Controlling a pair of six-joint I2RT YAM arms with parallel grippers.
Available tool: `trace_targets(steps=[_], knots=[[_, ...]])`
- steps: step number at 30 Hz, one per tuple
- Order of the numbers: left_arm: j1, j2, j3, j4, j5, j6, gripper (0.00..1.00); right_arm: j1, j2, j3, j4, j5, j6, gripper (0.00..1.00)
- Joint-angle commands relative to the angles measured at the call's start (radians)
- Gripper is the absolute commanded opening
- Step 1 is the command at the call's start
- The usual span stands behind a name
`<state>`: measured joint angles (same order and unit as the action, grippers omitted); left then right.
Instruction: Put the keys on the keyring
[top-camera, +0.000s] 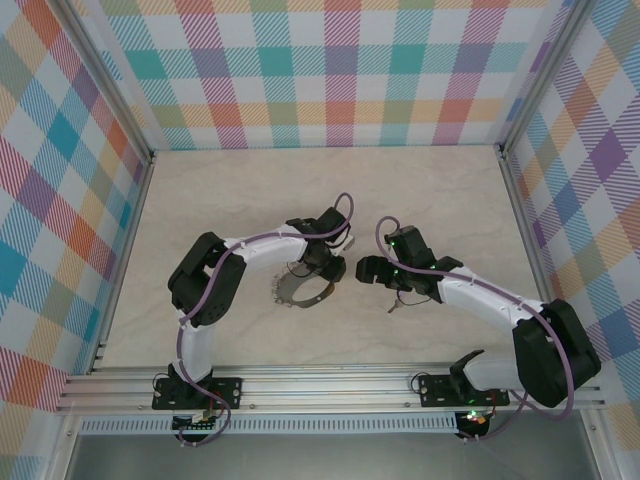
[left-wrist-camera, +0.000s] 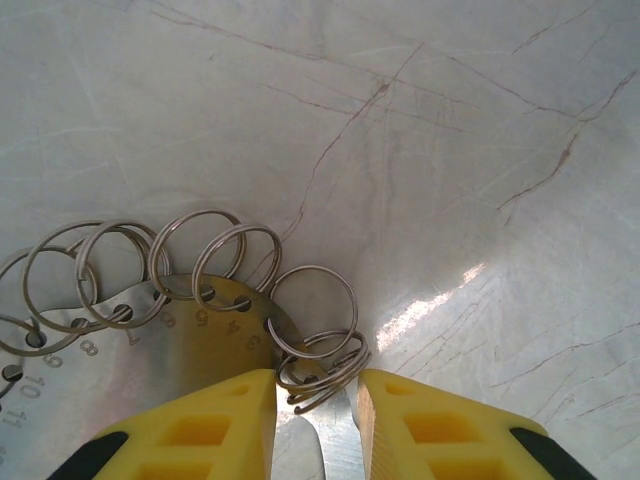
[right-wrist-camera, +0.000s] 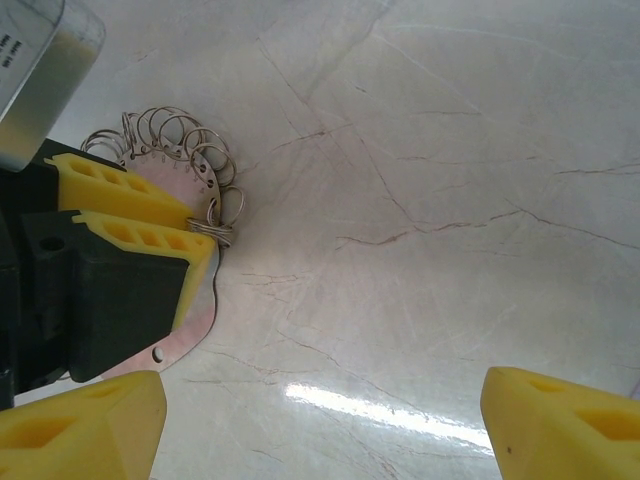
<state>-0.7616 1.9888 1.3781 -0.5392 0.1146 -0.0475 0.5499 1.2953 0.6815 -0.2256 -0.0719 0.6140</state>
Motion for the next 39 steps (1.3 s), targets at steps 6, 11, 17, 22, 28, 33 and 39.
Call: trace_targets(steps=[6, 11, 17, 22, 28, 33, 39], knots=[[-0.028, -0.026, -0.004, 0.024, 0.02, 0.001, 0.27, -0.005, 0.011, -0.017, 0.015, -0.019, 0.007, 0.82], [-0.032, -0.038, -0.01, 0.025, 0.016, -0.001, 0.25, -0.005, 0.015, -0.02, 0.023, -0.021, 0.008, 0.82], [-0.032, -0.02, -0.011, 0.028, 0.007, -0.005, 0.25, -0.005, 0.019, -0.02, 0.026, -0.022, 0.009, 0.82], [-0.032, -0.012, -0.018, 0.036, -0.005, -0.012, 0.22, -0.005, 0.015, -0.022, 0.024, -0.022, 0.007, 0.82], [-0.033, -0.005, -0.02, 0.037, -0.011, -0.018, 0.18, -0.005, 0.013, -0.025, 0.023, -0.02, 0.006, 0.82], [-0.031, -0.005, -0.029, 0.04, -0.013, -0.022, 0.17, -0.005, 0.01, -0.023, 0.022, -0.019, 0.007, 0.82], [-0.032, -0.016, -0.047, 0.045, -0.026, -0.038, 0.24, -0.005, 0.01, -0.02, 0.022, -0.019, 0.006, 0.82]])
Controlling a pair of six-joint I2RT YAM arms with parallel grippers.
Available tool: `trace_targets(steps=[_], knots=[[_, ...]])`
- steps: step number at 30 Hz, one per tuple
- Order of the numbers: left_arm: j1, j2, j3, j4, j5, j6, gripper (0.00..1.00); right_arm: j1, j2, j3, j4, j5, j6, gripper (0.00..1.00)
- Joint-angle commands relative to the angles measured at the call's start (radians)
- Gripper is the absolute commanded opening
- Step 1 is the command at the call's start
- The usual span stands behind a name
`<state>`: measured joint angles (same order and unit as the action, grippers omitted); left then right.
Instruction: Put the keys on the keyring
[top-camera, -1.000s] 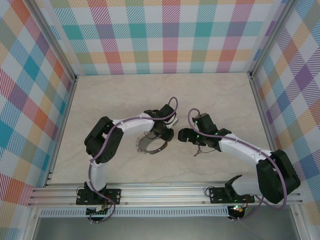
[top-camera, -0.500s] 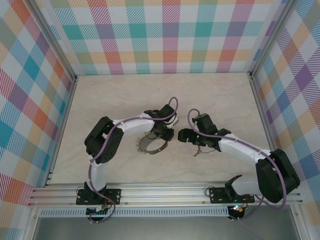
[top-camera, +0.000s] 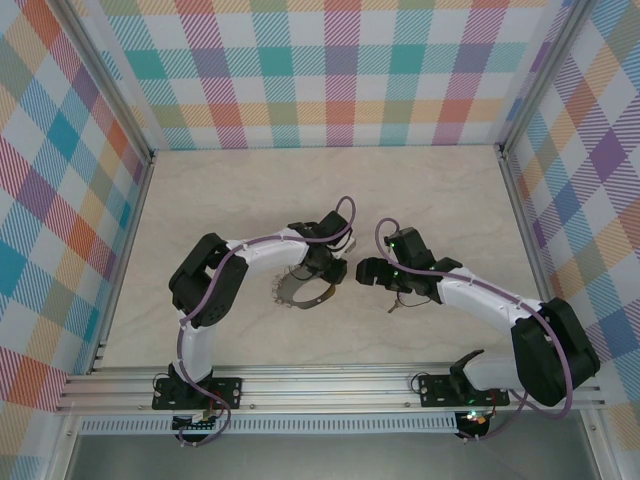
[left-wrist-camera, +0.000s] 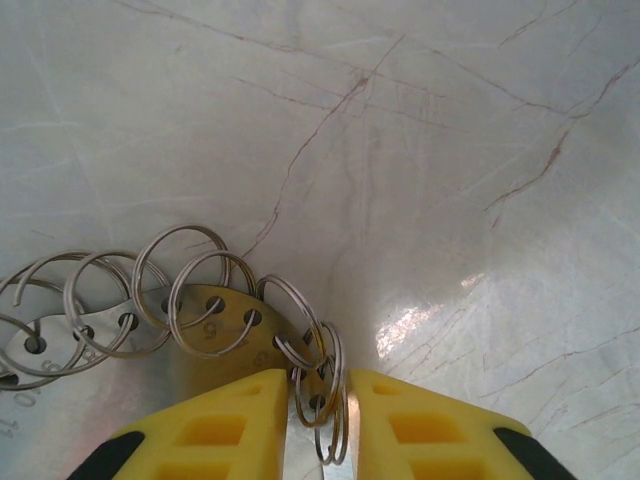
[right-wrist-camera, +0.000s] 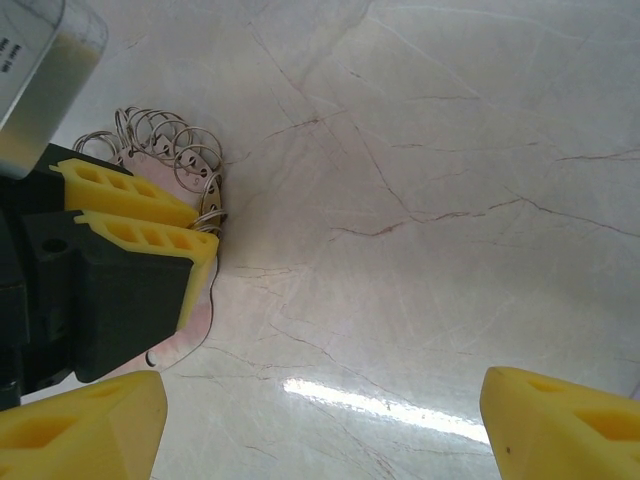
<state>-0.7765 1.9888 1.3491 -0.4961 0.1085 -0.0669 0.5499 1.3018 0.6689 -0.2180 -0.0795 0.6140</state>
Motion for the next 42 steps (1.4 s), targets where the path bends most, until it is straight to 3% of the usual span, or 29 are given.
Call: trace_targets(steps=[1, 9, 14, 16, 20, 24, 32, 37, 42], knots=[[-0.017, -0.02, -0.022, 0.004, -0.021, -0.019, 0.24, -0.005, 0.004, -0.007, 0.014, -0.011, 0.006, 0.82], [-0.017, -0.025, -0.034, 0.016, -0.028, -0.025, 0.19, -0.005, 0.007, -0.006, 0.018, -0.014, 0.005, 0.82], [-0.017, -0.035, -0.019, 0.007, -0.029, -0.021, 0.0, -0.005, 0.004, 0.0, 0.011, -0.008, 0.003, 0.82], [-0.018, -0.05, -0.007, -0.002, -0.029, -0.015, 0.0, -0.005, -0.003, 0.014, 0.01, -0.003, -0.006, 0.83], [-0.017, -0.091, 0.055, -0.056, -0.035, 0.017, 0.0, -0.005, -0.017, 0.076, -0.045, 0.082, -0.005, 1.0], [-0.014, -0.142, 0.134, -0.11, -0.037, 0.077, 0.0, -0.024, -0.044, 0.138, -0.055, 0.098, -0.046, 1.0], [0.032, -0.223, 0.265, -0.174, 0.023, 0.161, 0.0, -0.156, -0.058, 0.225, 0.043, -0.141, -0.056, 0.98], [0.119, -0.29, 0.264, -0.101, 0.207, 0.174, 0.0, -0.235, -0.047, 0.242, 0.185, -0.375, -0.028, 0.85], [0.186, -0.346, 0.276, -0.042, 0.381, 0.18, 0.0, -0.253, -0.014, 0.275, 0.286, -0.538, 0.007, 0.64]])
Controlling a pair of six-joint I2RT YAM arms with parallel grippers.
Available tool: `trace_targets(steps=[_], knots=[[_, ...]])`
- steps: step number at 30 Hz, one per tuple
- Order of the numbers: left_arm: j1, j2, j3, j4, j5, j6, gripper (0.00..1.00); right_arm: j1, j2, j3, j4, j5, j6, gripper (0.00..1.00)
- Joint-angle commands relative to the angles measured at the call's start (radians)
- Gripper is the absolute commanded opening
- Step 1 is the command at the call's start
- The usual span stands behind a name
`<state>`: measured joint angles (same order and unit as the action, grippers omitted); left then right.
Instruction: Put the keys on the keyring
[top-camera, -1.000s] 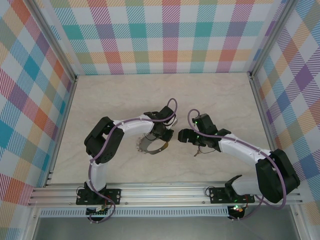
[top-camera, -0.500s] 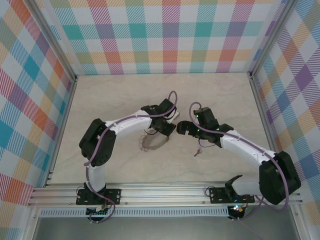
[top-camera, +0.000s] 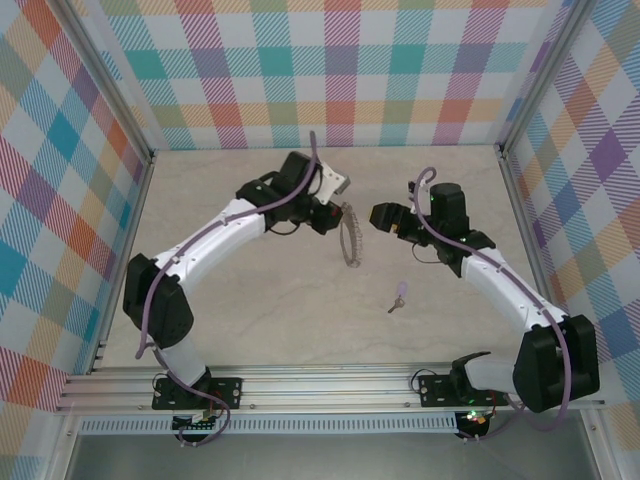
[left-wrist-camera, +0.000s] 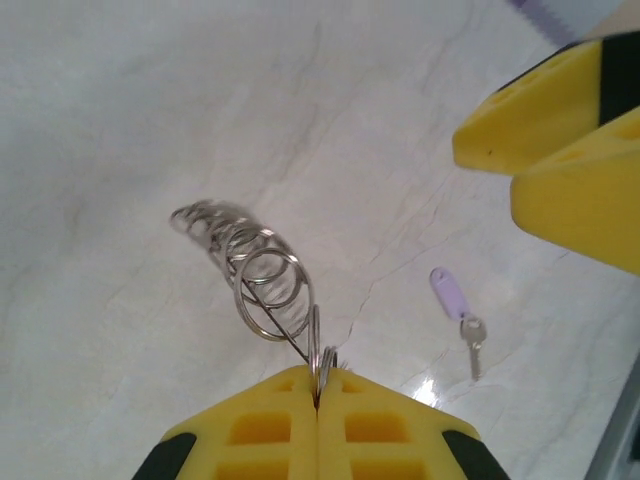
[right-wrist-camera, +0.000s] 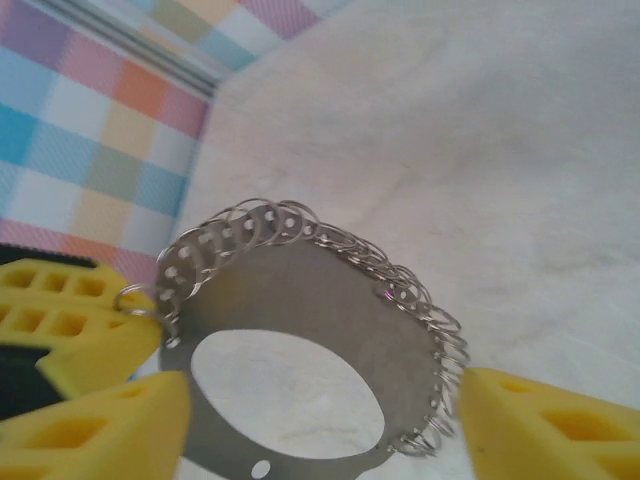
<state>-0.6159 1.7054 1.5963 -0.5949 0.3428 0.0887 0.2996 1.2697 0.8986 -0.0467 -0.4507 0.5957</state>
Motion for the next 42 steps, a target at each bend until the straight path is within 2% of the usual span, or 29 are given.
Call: trace_targets(steps=[1, 3, 7, 20, 27, 42], knots=[[0.033, -0.071, 0.032, 0.065, 0.174, 0.023, 0.0, -0.003, 0.025, 0.046, 0.141, -0.19, 0.037, 0.6], [0.052, -0.084, 0.036, 0.09, 0.241, 0.011, 0.0, -0.002, 0.041, 0.047, 0.21, -0.248, 0.076, 0.49], [0.074, -0.09, 0.047, 0.13, 0.321, -0.021, 0.0, -0.003, 0.074, 0.045, 0.368, -0.347, 0.159, 0.37], [0.084, -0.019, 0.109, 0.167, 0.416, -0.064, 0.0, 0.004, 0.115, 0.044, 0.512, -0.367, 0.258, 0.36], [0.085, -0.015, 0.109, 0.166, 0.422, -0.066, 0.0, 0.007, 0.093, 0.036, 0.541, -0.36, 0.281, 0.33], [0.085, -0.011, 0.108, 0.174, 0.429, -0.073, 0.0, 0.01, 0.056, 0.011, 0.606, -0.353, 0.342, 0.34]])
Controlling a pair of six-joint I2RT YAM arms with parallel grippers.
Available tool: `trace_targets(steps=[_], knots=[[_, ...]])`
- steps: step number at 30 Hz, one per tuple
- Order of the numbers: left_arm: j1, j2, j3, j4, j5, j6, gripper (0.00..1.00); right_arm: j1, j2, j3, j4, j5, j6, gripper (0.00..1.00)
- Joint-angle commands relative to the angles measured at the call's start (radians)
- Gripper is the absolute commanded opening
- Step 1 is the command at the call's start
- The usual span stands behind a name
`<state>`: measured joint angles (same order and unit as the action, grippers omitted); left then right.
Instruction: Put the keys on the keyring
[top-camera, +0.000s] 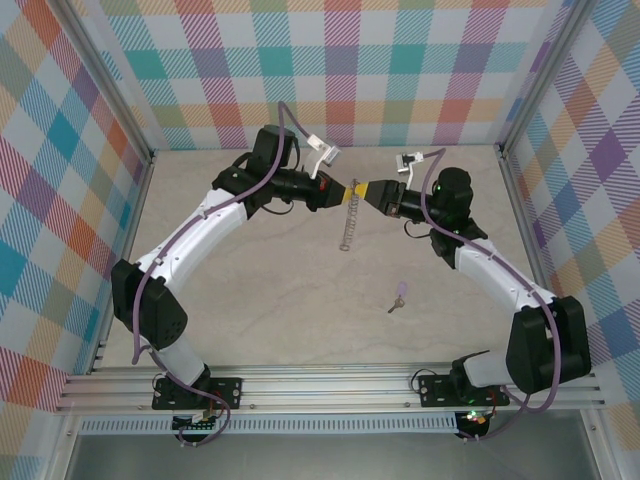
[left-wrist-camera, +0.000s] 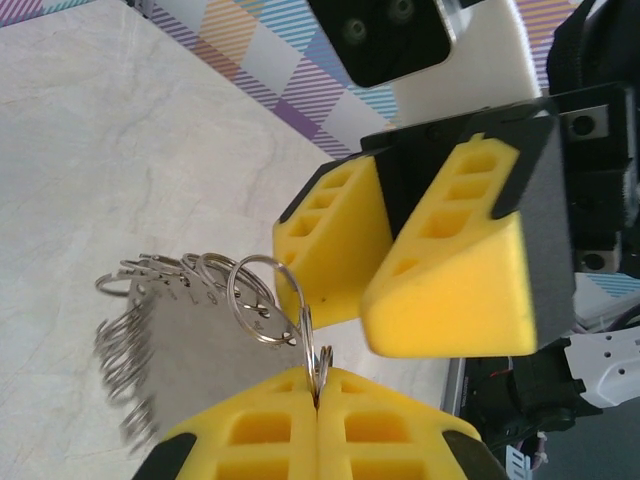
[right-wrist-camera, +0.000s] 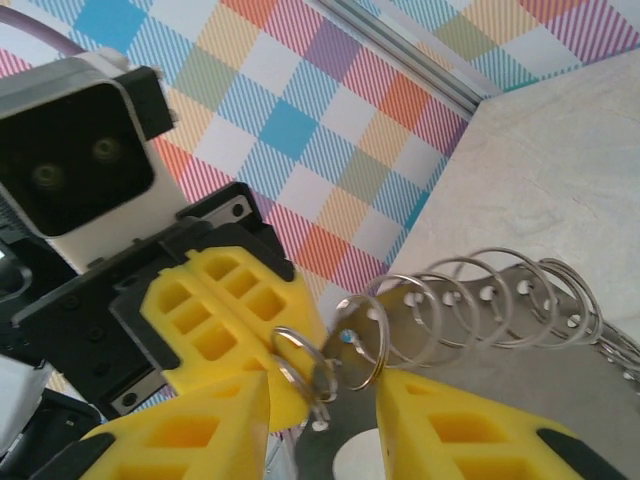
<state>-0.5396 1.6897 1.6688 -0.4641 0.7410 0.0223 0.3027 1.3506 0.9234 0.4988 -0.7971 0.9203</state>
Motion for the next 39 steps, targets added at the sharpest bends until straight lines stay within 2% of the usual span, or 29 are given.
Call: trace_targets(steps=[1, 11, 25, 39], knots=[[0.009, 0.005, 0.035, 0.045, 0.03, -0.009, 0.0, 0.007, -0.024, -0.013, 0.062, -0.007, 0.02, 0.34], [0.009, 0.005, 0.034, 0.054, 0.032, -0.015, 0.0, 0.027, 0.0, -0.012, 0.083, -0.008, 0.031, 0.33], [0.009, 0.006, 0.029, 0.076, 0.035, -0.033, 0.0, 0.039, 0.003, -0.051, 0.124, -0.007, 0.055, 0.24], [0.009, -0.005, 0.002, 0.08, 0.061, -0.035, 0.0, 0.039, 0.005, -0.028, 0.125, 0.035, 0.038, 0.21]])
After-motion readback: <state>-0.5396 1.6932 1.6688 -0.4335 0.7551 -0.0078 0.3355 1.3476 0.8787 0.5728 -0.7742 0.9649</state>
